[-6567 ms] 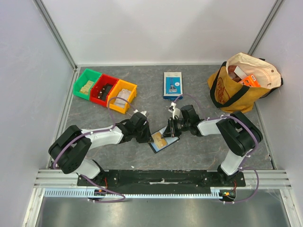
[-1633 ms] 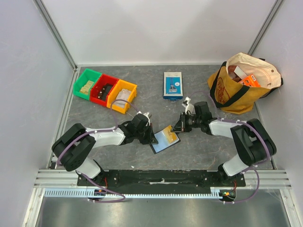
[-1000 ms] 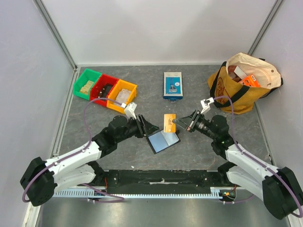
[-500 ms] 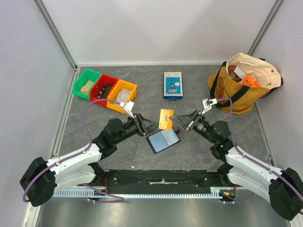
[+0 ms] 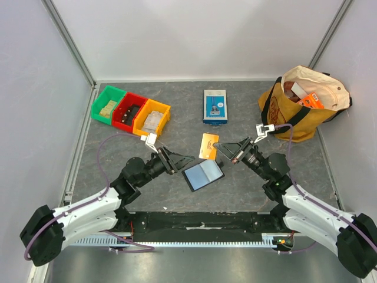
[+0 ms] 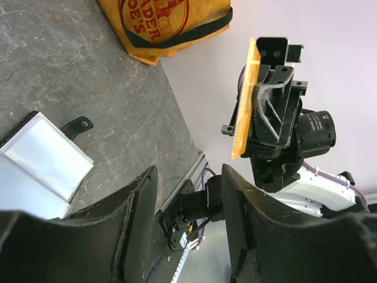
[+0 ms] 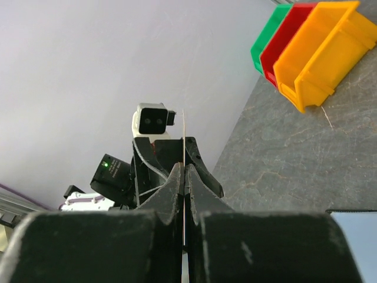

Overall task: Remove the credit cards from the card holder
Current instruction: Place the credit card in the storage box.

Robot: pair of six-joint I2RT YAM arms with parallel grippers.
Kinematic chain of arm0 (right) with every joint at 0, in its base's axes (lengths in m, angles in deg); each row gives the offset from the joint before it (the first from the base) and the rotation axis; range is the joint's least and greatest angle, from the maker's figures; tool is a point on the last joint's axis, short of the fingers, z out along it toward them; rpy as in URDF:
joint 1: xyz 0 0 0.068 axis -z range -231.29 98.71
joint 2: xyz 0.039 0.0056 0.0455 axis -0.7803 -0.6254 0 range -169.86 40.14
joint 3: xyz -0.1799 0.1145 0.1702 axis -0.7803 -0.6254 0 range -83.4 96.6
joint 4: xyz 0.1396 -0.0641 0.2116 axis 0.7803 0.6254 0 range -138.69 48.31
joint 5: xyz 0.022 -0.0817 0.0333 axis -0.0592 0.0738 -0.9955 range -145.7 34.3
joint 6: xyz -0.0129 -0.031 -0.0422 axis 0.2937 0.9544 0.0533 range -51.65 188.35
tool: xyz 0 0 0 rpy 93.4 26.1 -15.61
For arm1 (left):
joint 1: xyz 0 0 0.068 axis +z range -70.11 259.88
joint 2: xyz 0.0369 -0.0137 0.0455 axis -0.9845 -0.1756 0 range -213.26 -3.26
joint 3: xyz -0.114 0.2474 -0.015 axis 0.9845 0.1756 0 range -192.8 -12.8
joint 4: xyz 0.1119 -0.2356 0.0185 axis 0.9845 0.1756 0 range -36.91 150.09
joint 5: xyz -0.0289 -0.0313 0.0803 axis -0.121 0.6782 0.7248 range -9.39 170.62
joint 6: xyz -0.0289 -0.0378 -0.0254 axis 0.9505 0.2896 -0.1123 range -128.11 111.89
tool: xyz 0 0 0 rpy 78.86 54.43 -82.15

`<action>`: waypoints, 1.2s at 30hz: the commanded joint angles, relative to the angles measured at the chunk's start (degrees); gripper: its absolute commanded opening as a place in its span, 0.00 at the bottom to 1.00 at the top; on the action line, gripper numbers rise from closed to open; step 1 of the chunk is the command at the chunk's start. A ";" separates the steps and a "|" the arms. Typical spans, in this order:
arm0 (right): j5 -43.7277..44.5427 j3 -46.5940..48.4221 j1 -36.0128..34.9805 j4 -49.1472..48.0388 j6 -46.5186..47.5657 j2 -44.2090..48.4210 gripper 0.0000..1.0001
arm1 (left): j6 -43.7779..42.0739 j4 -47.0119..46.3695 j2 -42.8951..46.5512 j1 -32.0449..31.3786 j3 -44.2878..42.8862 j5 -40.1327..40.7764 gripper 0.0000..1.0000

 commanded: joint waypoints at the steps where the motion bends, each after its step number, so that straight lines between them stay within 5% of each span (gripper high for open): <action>1: 0.91 0.74 -1.47 -3.80 0.18 -2.69 0.00 | 1.89 -7.53 -3.64 -0.34 -2.18 -3.66 0.54; 7: 1.70 1.44 -4.10 -5.47 0.53 -4.63 0.00 | 2.25 -10.80 -8.04 -0.43 -4.55 -6.74 0.53; 12: 2.58 1.17 -5.51 -6.44 0.61 -5.60 0.00 | 2.78 -12.56 -9.53 -0.69 -4.91 -7.62 0.42; 19: 2.14 1.96 -5.87 -5.05 2.45 -6.04 0.06 | 0.76 -10.73 -8.23 -0.61 -5.00 -8.77 0.02; 22: 2.05 4.59 -5.87 3.29 7.19 -3.94 0.30 | -5.02 -1.44 -4.89 -0.08 -7.09 -9.47 0.02; 27: -0.05 14.68 -5.87 24.72 24.57 0.19 0.62 | -26.44 25.97 -2.77 1.32 -20.08 -16.93 0.02; 30: -3.73 22.15 -5.87 36.15 37.92 0.81 0.73 | -39.02 43.11 -4.26 1.15 -29.05 -19.57 0.02; 36: -16.74 35.08 -5.87 52.87 59.03 -1.82 0.78 | -60.92 67.48 -7.95 1.15 -43.12 -25.72 0.02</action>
